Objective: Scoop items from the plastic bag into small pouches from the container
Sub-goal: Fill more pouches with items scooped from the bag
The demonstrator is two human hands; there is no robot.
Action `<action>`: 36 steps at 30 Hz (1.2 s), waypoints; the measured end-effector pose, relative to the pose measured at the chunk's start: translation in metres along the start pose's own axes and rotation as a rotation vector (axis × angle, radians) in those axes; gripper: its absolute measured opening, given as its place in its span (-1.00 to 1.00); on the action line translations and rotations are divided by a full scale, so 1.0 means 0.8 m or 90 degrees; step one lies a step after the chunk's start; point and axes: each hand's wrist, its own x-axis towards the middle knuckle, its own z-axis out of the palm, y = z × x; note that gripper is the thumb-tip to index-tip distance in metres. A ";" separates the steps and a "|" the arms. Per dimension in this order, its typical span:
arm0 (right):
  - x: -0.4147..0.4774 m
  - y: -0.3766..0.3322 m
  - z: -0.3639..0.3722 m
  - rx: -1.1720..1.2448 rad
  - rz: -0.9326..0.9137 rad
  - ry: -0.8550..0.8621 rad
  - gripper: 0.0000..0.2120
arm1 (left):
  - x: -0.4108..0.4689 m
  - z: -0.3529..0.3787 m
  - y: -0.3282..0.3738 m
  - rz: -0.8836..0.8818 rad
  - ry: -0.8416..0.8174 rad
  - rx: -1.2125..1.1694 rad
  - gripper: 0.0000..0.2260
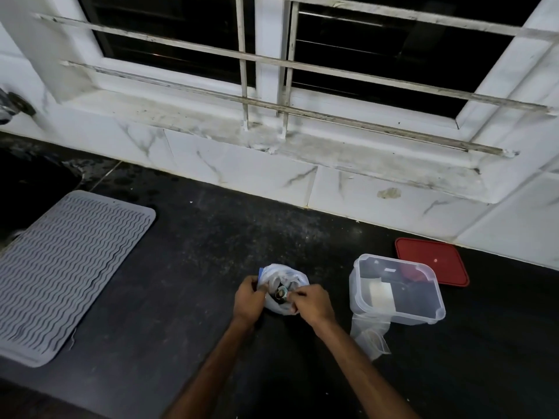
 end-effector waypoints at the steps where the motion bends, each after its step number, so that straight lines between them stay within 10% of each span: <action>1: 0.000 0.002 -0.002 0.014 0.010 -0.005 -0.79 | 0.000 0.000 -0.001 0.001 0.002 0.003 -0.90; 10: -0.006 -0.002 0.003 -0.338 -0.136 0.091 -0.77 | -0.008 0.008 0.000 0.012 0.015 -0.045 -0.89; 19: 0.006 0.013 -0.002 0.120 0.077 -0.068 -0.87 | 0.000 0.015 -0.001 -0.078 -0.050 -0.144 -0.82; 36: -0.020 0.008 -0.035 0.215 0.043 -0.135 -0.85 | -0.020 0.016 0.008 -0.072 0.061 -0.174 -0.91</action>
